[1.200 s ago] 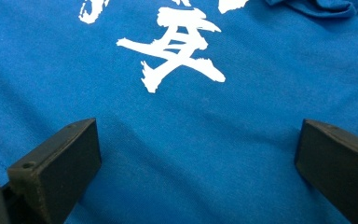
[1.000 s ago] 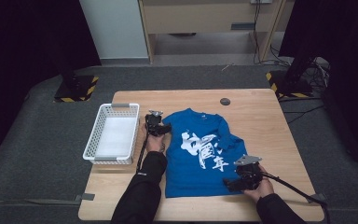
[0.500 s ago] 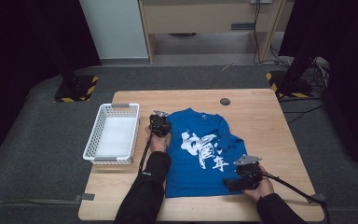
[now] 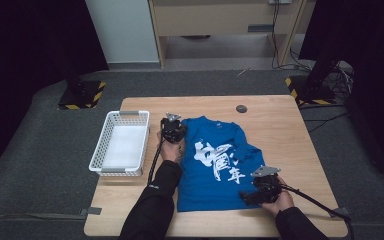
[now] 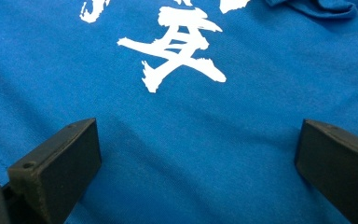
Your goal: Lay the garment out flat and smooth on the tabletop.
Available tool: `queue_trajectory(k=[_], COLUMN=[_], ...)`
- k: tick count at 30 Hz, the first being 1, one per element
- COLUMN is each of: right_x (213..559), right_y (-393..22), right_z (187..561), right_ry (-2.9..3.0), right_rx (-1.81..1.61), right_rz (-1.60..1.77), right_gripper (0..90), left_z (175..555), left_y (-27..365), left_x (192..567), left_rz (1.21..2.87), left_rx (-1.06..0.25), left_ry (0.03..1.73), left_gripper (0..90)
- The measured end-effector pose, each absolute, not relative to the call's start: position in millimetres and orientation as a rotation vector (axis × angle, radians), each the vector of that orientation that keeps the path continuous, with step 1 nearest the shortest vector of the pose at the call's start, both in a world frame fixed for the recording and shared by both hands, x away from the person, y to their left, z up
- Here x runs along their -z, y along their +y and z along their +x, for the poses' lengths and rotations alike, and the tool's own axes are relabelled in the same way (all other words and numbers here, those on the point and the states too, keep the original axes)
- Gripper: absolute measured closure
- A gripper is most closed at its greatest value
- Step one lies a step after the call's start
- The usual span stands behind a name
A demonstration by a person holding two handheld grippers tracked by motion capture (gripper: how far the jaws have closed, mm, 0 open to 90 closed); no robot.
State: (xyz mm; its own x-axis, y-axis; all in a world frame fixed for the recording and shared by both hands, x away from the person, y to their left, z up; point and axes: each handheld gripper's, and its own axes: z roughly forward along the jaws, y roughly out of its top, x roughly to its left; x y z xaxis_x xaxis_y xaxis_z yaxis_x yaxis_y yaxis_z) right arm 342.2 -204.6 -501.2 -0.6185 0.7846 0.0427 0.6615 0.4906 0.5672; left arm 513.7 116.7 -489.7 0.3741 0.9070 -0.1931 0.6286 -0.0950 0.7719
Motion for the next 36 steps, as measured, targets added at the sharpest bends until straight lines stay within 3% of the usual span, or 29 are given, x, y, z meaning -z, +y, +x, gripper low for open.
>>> queue_trajectory(k=[7, 21, 24, 25, 28, 36], right_x=[501, 501, 501, 501, 501, 501], right_y=[-205, -205, -205, -205, -205, -205], right_z=[342, 343, 343, 343, 343, 343], right_ry=[2.516, 2.519, 2.519, 2.519, 2.520, 2.523], right_rx=[-0.811, -0.811, -0.811, -0.811, -0.810, -0.811], right_rz=[1.239, 1.235, 1.235, 1.235, 1.235, 1.231], right_gripper=[0.6, 0.6, 0.6, 0.6, 0.6, 0.6], left_z=[510, 498, 497, 497, 497, 512], left_y=[88, 34, 33, 35, 46, 68], left_x=[476, 498, 502, 501, 492, 487], left_rz=[1.887, 2.002, 1.997, 1.998, 1.957, 1.963], left_rx=[-0.413, -0.295, -0.239, -0.241, -0.266, -0.295], left_ry=[1.236, 1.135, 1.116, 1.111, 1.118, 1.121], left_gripper=[87.2, 85.1, 75.4, 67.6, 56.7, 52.9])
